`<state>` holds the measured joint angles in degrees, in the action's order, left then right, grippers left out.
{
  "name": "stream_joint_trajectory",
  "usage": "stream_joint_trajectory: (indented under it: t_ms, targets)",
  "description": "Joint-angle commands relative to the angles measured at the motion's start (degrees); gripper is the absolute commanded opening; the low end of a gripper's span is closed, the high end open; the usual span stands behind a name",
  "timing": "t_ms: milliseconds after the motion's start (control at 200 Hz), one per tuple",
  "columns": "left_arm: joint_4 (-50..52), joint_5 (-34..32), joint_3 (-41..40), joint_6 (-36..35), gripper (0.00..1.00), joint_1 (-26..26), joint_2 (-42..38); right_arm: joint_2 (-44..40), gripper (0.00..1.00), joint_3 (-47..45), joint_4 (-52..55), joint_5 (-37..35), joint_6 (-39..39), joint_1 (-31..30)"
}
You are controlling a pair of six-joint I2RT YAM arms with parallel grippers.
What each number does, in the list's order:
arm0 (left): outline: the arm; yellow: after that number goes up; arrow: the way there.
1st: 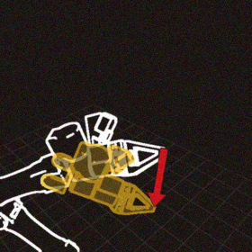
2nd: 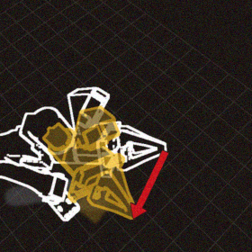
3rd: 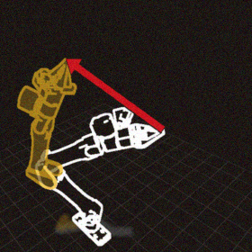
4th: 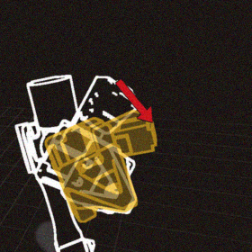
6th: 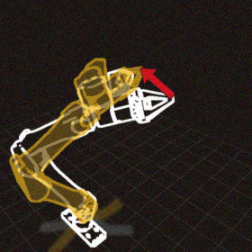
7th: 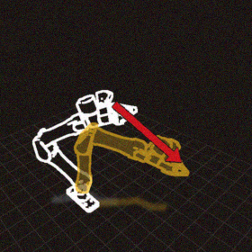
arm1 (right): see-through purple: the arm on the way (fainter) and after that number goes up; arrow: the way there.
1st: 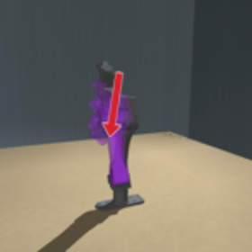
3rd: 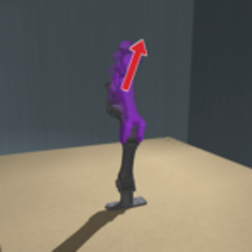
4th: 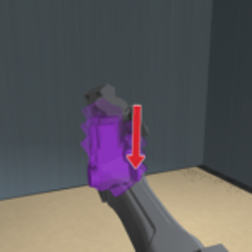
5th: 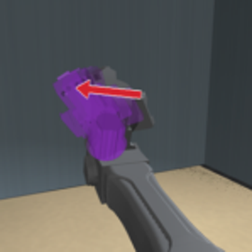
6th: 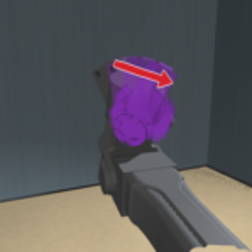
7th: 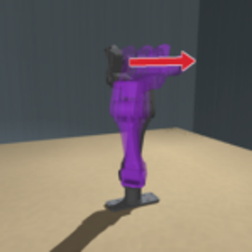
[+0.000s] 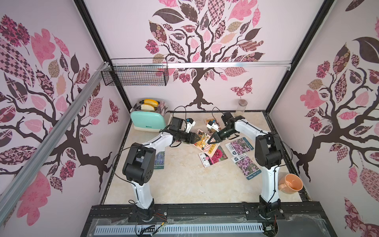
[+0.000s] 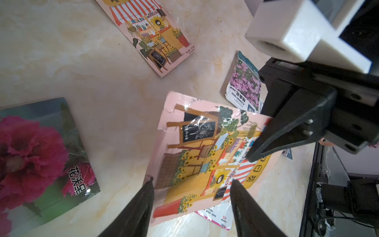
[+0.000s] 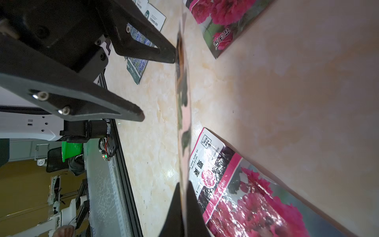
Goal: Arrange the seed packets in a row
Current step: Pick up the seed packet from the center of the board.
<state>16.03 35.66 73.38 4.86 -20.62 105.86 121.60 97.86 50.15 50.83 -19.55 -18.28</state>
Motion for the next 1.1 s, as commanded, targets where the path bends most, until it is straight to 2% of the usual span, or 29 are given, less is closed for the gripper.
stream_joint_trajectory:
  t_ms: [0,145,225,355,480,885,990,1095]
  targets:
    - [1.4,-0.7,0.12,-2.8,0.61,0.8,0.69,-1.01,0.0,0.5,1.8,1.33,-1.61,-0.29]
    - [1.06,-0.4,0.47,-3.37,0.61,1.24,1.29,-1.69,0.0,0.28,2.65,2.84,-2.99,-0.77]
    - [3.34,-2.48,1.58,-4.17,0.61,2.4,1.22,-2.19,0.0,0.16,3.29,3.52,-3.67,-0.83]
    - [0.44,6.56,0.89,-2.12,0.62,6.52,0.52,-2.61,0.0,-0.1,3.63,4.39,-4.38,-0.85]
    - [-2.65,16.12,1.05,0.51,0.64,6.62,1.72,-2.17,0.0,0.19,3.88,5.42,-4.92,-1.13]
    - [-0.52,22.67,3.17,-0.76,0.64,6.31,6.74,-1.07,0.0,1.58,3.51,7.64,-4.85,-1.24]
    - [-0.87,24.32,3.08,-1.46,0.47,5.23,6.71,0.11,0.0,2.42,3.55,7.67,-4.45,-1.34]
    - [1.72,23.55,4.14,-3.55,0.07,3.48,7.31,1.05,0.0,3.1,2.81,7.72,-3.75,-1.45]
